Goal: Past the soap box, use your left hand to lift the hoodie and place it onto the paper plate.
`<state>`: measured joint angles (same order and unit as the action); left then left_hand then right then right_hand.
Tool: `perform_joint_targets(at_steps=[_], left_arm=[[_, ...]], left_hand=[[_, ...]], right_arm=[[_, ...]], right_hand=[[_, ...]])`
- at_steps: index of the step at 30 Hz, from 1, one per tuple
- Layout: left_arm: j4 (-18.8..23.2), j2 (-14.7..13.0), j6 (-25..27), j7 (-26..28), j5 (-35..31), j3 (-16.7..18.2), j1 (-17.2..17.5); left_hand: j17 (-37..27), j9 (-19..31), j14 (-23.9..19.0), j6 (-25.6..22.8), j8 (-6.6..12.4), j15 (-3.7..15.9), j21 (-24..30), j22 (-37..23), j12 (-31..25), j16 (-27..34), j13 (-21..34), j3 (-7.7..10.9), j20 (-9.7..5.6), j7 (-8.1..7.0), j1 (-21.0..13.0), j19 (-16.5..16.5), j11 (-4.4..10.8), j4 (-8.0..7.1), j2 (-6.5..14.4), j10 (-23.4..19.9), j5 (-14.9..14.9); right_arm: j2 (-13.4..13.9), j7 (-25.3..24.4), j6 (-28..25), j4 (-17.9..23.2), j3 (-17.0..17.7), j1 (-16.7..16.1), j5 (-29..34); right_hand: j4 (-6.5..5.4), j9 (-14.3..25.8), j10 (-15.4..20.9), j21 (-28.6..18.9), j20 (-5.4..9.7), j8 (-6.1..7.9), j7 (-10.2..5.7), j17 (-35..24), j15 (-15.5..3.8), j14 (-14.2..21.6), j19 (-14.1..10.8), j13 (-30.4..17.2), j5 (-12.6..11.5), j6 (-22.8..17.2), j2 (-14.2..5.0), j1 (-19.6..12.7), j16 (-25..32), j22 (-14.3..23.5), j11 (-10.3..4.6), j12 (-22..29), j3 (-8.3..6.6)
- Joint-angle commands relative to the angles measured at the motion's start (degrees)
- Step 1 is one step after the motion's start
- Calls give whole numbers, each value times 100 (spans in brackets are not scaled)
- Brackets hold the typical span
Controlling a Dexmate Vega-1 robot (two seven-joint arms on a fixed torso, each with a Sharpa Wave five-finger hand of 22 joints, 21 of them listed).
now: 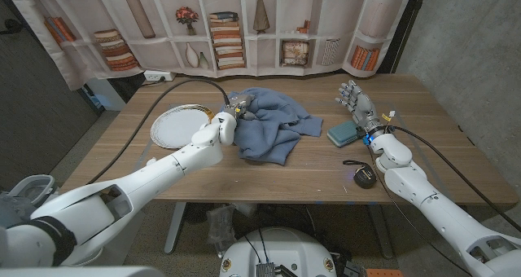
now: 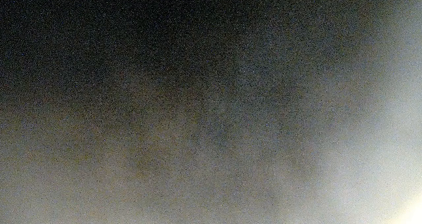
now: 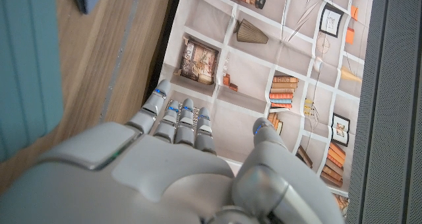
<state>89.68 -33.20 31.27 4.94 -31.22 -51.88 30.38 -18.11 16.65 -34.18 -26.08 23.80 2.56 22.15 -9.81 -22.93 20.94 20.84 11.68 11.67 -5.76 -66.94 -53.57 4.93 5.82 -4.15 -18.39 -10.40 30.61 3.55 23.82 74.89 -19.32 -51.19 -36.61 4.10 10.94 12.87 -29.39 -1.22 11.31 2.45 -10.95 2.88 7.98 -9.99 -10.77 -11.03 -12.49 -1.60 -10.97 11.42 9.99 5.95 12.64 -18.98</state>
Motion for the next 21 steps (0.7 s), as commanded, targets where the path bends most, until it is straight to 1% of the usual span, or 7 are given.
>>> perform_joint_targets(at_steps=[1, 3, 5, 8, 11, 15, 21], left_arm=[[78, 108, 367, -307, 301, 71, 8], [17, 156, 387, -223, 361, 83, 22], [-27, 193, 395, -113, 422, 108, 46], [-61, 212, 360, 20, 524, 148, 73], [-92, 227, 337, 158, 580, 165, 85], [-139, 254, 272, 369, 668, 213, 116], [-165, 282, 231, 506, 820, 271, 104]], left_hand=[[-124, 163, -314, -130, 82, 344, 35, -21, -55, 117, 109, 399, -1158, 4, -1250, -1245, 3, 313, 1152, -64, 3], [-306, 255, -570, -245, 185, 408, 95, -37, -111, 237, 263, 436, -1227, 5, -1315, -1429, 17, 303, 1116, -79, 19], [-563, 372, -922, -482, 355, 582, 175, -56, -253, 415, 471, 480, -1415, 159, -1432, -1615, 39, 319, 1076, -268, 22], [-1011, 541, -1415, -754, 561, 856, 284, -97, -413, 767, 790, 463, -1573, 359, -1630, -1757, 42, 344, 980, -419, 33], [-1253, 614, -1592, -827, 622, 903, 368, -136, -480, 959, 937, 397, -1738, 383, -1711, -1830, 43, 349, 884, -469, 40], [-1625, 734, -1689, -1077, 756, 895, 636, -405, -653, 1165, 1196, 336, -1952, 502, -1858, -1827, 55, 332, 817, -666, 32], [-1908, 853, -1787, -1213, 831, 780, 916, -598, -823, 1244, 1479, 355, -2080, 596, -1882, -1839, 37, 250, 885, -798, 26]], right_arm=[[14, 62, -77, -21, -17, 19, -35], [23, 57, -86, -9, -18, 21, -28], [31, 42, -102, 16, -11, 17, -32], [40, 27, -132, 43, -1, 14, -45], [49, 52, -121, 18, -13, 35, -22], [35, 59, -138, -6, -17, 57, -35], [5, 98, -133, -69, -34, 111, -42]], right_hand=[[34, 12, 27, -3, -24, -6, -20, -17, 20, 48, -90, -18, 12, 7, 10, -39, 10, 14, 30, 8, -5], [35, 12, 26, -4, -27, -5, -21, -17, 19, 53, -104, -18, 13, 6, 11, -39, 11, 13, 32, 7, -4], [35, 12, 34, -2, -31, -1, -14, -18, 20, 54, -115, -18, 13, -2, 10, -38, 11, 13, 25, 10, -2], [37, 12, 36, -1, -40, 1, -21, -18, 21, 57, -136, -18, 14, -6, 9, -39, 12, 13, 43, 11, -2], [39, 12, 39, 0, -43, 2, -20, -18, 17, 72, -156, -19, 15, -9, 9, -40, 17, 12, 40, 12, -1], [42, 13, 41, 4, -40, 3, -23, -18, 14, 75, -172, -19, 16, -9, 11, -40, 17, 12, 45, 12, 2], [44, 13, 47, 12, -40, 4, -20, -18, 14, 78, -180, -19, 17, -11, 10, -42, 16, 11, 48, 14, 3]])
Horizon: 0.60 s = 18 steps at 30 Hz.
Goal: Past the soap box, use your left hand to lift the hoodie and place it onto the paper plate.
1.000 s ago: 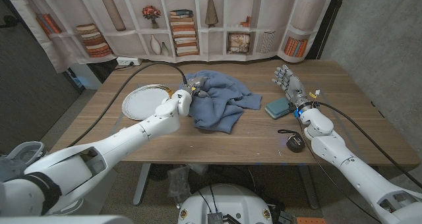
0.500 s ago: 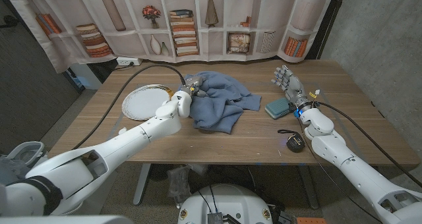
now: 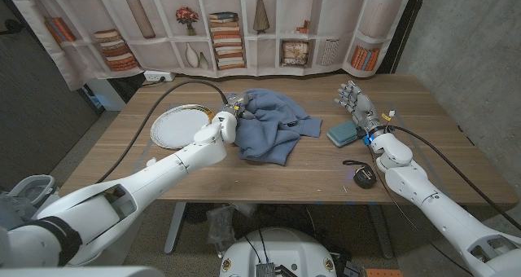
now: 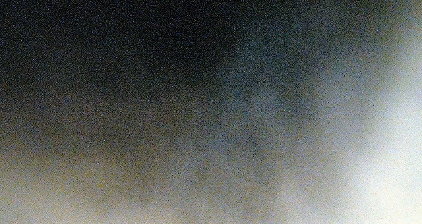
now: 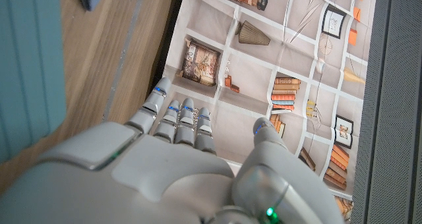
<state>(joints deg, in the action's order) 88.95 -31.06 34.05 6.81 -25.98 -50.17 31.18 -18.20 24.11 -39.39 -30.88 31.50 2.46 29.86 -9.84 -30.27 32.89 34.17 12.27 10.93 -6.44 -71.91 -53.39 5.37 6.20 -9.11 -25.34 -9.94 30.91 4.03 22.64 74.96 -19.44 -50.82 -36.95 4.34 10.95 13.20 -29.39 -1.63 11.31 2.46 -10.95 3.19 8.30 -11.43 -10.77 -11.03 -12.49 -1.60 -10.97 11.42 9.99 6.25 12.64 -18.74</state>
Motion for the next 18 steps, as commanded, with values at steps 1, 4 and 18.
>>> perform_joint_targets(at_steps=[1, 4, 18], left_arm=[[-65, 64, -8, 268, 331, 106, 3], [53, 47, 203, 99, 379, 89, -85], [404, -104, 394, 219, 491, 143, -153]], left_hand=[[-1927, 120, -1274, -743, 66, 786, 174, -608, -100, 54, 176, 295, -2023, 671, -1384, -1865, -16, 211, 1372, -101, -19], [-1981, 146, -1272, -783, 83, 778, 207, -611, -124, 52, 239, 305, -2037, 748, -1395, -1847, -36, 211, 1374, -99, -20], [-2133, 59, -1486, -1319, 106, 770, 356, -506, -334, -27, 562, 417, -2095, 988, -1420, -1729, -94, 191, 1393, -328, -26]], right_arm=[[-32, 46, -28, -72, -19, 77, -22], [-31, 79, -12, -90, -24, 94, -20], [59, 4, -18, 162, 37, -28, -24]], right_hand=[[20, 12, 16, 14, 1, 5, -19, -18, -16, 47, -37, -19, 18, -14, 10, -41, 16, 11, 14, 14, -21], [22, 13, 19, 20, -3, 5, -19, -18, -17, 54, -42, -19, 18, -13, 10, -42, 18, 11, 16, 15, -20], [31, 13, 34, 88, 65, 7, -14, -18, 4, 66, 28, -20, 20, -17, -2, -51, 18, 11, 9, 19, -21]])
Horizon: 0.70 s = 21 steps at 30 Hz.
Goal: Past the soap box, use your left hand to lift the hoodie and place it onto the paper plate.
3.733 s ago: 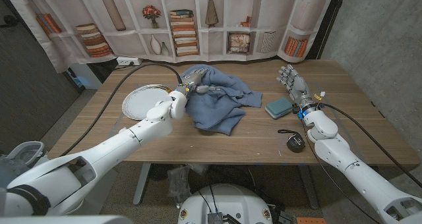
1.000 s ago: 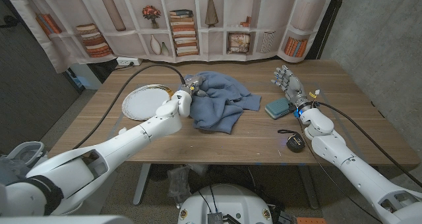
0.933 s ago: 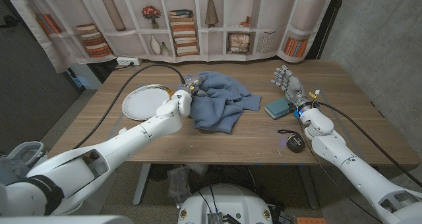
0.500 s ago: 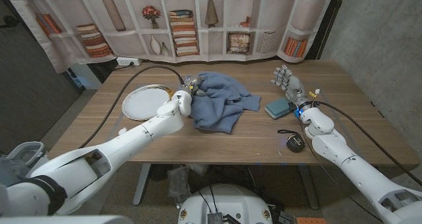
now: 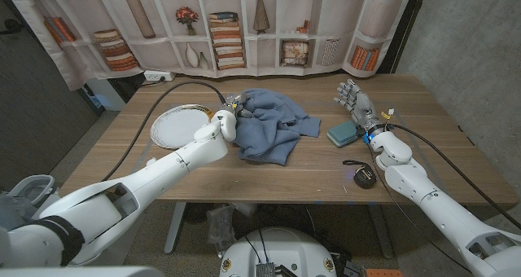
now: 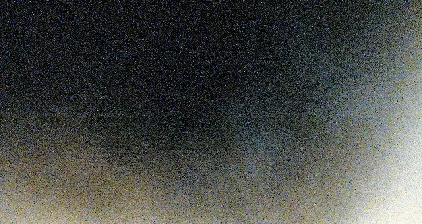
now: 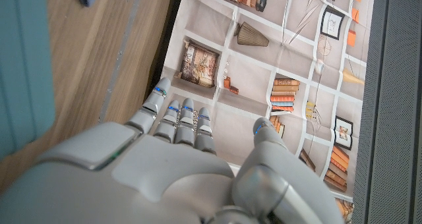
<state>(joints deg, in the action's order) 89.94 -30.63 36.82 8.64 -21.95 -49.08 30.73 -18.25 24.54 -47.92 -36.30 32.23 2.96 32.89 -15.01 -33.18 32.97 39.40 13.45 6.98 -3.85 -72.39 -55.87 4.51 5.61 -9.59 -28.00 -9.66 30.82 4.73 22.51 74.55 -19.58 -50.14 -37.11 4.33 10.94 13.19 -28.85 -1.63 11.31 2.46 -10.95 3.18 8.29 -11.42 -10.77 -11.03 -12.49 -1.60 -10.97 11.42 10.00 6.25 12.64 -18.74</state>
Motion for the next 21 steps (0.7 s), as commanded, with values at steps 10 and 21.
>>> perform_joint_targets(at_steps=[10, 21], left_arm=[[545, -329, 318, -232, 24, -41, -248], [733, -408, 343, -39, -24, 95, -244]], left_hand=[[-2169, -26, -800, -999, 16, 757, 254, -115, -79, -96, 190, 360, -1817, 802, -1327, -1412, 22, 231, 1436, -70, -59], [-2214, 6, -938, -1213, 59, 764, 356, -74, -124, -145, 307, 441, -1846, 846, -1329, -1369, 39, 240, 1439, -170, -72]], right_arm=[[69, -55, 79, 223, 69, -122, 6], [57, -94, 99, 292, 58, -112, 49]], right_hand=[[44, 13, 77, 102, 176, 17, 6, -15, 29, 70, 96, -20, 18, -41, -12, -65, 12, 14, 59, 33, -23], [45, 13, 92, 127, 183, 17, 19, -17, 52, 75, 104, -20, 17, -46, -18, -64, 13, 15, 84, 37, -21]])
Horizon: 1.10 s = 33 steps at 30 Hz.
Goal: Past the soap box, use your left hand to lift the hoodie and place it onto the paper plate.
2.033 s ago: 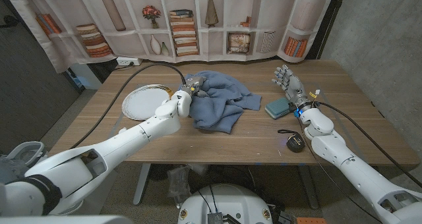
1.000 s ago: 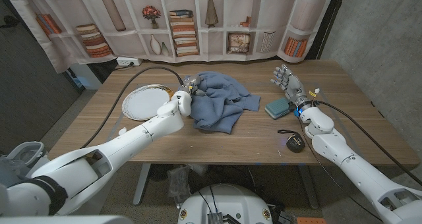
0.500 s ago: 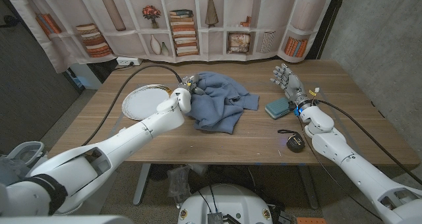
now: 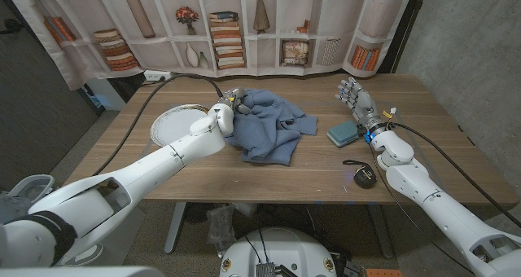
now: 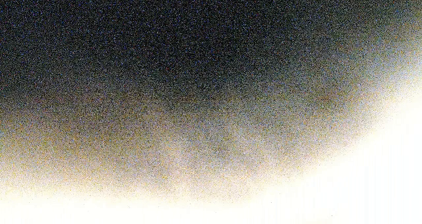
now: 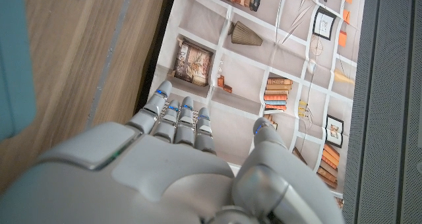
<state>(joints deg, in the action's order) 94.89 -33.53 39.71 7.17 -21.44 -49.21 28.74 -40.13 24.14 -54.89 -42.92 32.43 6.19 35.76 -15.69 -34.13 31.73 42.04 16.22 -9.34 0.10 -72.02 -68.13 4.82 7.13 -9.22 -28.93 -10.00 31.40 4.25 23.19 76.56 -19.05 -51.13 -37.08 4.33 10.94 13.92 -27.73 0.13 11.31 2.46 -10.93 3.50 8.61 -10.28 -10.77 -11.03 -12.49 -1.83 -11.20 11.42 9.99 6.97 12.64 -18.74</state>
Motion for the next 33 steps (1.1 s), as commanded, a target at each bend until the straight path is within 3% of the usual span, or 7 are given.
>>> perform_joint_targets(at_steps=[1, 18, 26, 33], left_arm=[[238, -118, 54, 109, -75, 108, -45], [446, -149, -7, 3, -6, 274, -237], [837, -215, 80, 64, -1, 420, -174], [1163, -314, 283, -191, 282, 653, -151]], left_hand=[[-30, 48, -238, -557, 39, 427, 73, 0, -32, -29, 49, 170, -215, 447, -1369, -142, 6, 91, 1402, -83, -39], [-131, 166, -347, -757, 125, 428, 211, 14, -54, -89, 198, 293, -246, 451, -1377, -21, 32, 105, 1408, -172, -55], [-192, 265, -415, -811, 184, 422, 275, 42, -89, -108, 276, 345, -250, 419, -1358, 44, 45, 102, 1396, -296, -63], [-247, 344, -428, -806, 215, 430, 308, 70, -85, -132, 340, 383, -247, 391, -1342, 127, 53, 100, 1390, -304, -69]], right_arm=[[-1, -49, 29, 93, 6, -12, 47], [-39, -156, 130, 153, 9, -59, 122], [-24, -132, 191, 214, 41, -109, 95], [-43, -72, 228, 184, 33, -87, 79]], right_hand=[[45, 13, 19, 16, 9, 17, 19, -20, 17, 46, -13, -20, 17, -46, 4, -41, 14, 16, 19, 37, -20], [49, 13, 26, 48, 7, 16, 19, -21, 23, 49, -20, -20, 16, -48, 0, -40, 12, 18, 12, 36, -14], [53, 13, 29, 61, 3, 18, 20, -21, 13, 54, -25, -20, 15, -53, -5, -43, 12, 19, 21, 36, -15], [54, 13, 28, 75, 1, 19, 24, -22, 18, 52, -28, -20, 15, -58, -8, -43, 10, 20, 6, 34, -14]])
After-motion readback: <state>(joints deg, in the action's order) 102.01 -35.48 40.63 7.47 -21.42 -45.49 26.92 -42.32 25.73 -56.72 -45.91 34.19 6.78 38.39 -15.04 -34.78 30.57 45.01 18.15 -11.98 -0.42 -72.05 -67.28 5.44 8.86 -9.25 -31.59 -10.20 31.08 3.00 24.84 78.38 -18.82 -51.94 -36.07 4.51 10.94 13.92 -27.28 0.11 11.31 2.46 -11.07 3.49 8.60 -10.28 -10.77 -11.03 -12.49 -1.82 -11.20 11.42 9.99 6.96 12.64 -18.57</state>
